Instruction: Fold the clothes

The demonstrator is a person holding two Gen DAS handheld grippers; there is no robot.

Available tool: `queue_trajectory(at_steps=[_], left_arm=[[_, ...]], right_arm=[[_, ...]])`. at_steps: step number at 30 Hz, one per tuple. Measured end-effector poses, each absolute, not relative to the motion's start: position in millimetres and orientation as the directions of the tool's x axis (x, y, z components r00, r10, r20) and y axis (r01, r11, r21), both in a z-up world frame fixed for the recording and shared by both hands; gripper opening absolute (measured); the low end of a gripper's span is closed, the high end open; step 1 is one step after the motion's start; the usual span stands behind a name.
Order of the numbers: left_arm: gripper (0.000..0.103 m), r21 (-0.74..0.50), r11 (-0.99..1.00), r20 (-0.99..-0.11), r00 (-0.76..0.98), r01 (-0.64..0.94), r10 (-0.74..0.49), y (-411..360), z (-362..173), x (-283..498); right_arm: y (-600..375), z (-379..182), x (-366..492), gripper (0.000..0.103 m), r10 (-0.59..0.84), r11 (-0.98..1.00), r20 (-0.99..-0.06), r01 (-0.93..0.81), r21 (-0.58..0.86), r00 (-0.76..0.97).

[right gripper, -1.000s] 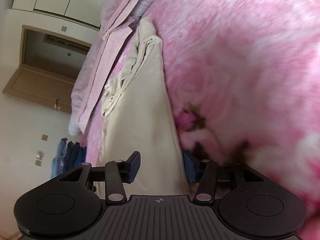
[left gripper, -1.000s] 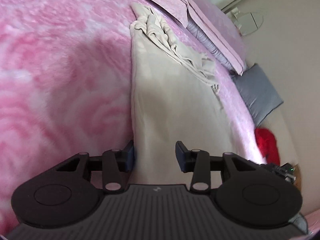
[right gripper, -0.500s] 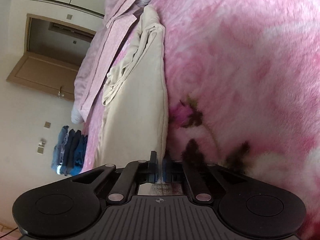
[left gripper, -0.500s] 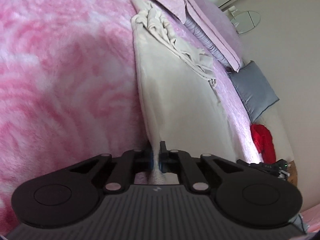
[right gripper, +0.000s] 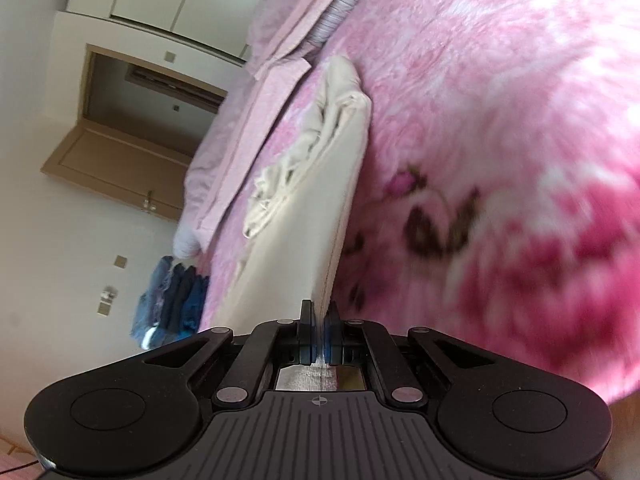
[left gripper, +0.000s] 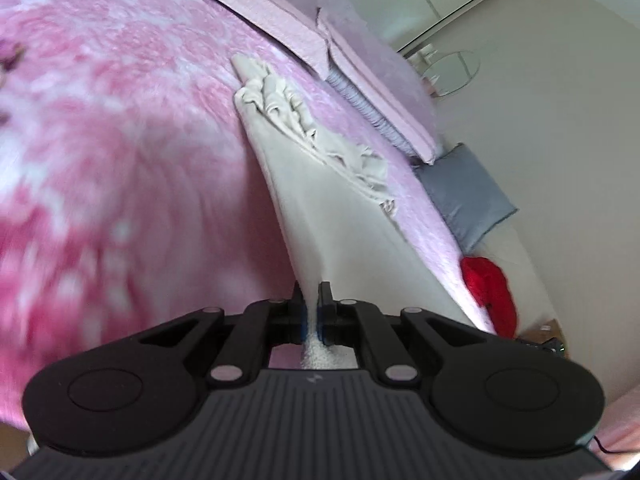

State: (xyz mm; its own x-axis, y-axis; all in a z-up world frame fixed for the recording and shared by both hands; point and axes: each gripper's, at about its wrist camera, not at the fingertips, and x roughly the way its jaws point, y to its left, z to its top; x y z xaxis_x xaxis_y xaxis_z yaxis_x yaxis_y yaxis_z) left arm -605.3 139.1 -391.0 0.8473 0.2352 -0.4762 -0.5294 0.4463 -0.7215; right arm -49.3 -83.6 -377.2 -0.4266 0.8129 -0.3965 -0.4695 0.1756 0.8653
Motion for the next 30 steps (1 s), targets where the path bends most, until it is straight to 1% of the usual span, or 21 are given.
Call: queue_trajectory(at_steps=[9, 12, 16, 19, 23, 27, 30], left_arm=[[0.002, -0.762, 0.413, -0.435, 0.867, -0.499, 0.244, 34, -385, -662], [0.002, -0.763, 0.409, -0.444, 0.866, -0.5, 0.231, 10, -383, -676], [0.002, -0.784, 0.379, -0.445, 0.87, -0.493, 0.21, -5, -382, -683], [0.002, -0.8, 0.365, -0.428, 0.879, -0.476, 0.209, 2, -376, -680], [0.002, -0.827, 0.351, -0.38, 0.897, -0.439, 0.227, 26, -361, -671], [0.002, -0.836, 0.339, -0.364, 0.899, -0.431, 0.245, 72, -346, -648], [0.002, -0.843, 0.328, -0.359, 0.901, -0.425, 0.244, 124, -339, -617]], right_arm=[[-194, -369, -91, 0.002, 0.845, 0.176, -0.354, -0.415, 0.892, -0.401], [-223, -370, -103, 0.002, 0.852, 0.186, -0.347, -0.391, 0.901, -0.393], [-252, -369, -112, 0.002, 0.845, 0.216, -0.365, -0.374, 0.902, -0.391], [-257, -365, -111, 0.002, 0.849, 0.217, -0.357, -0.357, 0.908, -0.39], [-241, -350, -104, 0.002, 0.855, 0.19, -0.332, -0.356, 0.915, -0.397], [-205, -331, -83, 0.002, 0.866, 0.168, -0.305, -0.343, 0.924, -0.397], [-156, -320, -61, 0.002, 0.871, 0.165, -0.296, -0.333, 0.928, -0.392]])
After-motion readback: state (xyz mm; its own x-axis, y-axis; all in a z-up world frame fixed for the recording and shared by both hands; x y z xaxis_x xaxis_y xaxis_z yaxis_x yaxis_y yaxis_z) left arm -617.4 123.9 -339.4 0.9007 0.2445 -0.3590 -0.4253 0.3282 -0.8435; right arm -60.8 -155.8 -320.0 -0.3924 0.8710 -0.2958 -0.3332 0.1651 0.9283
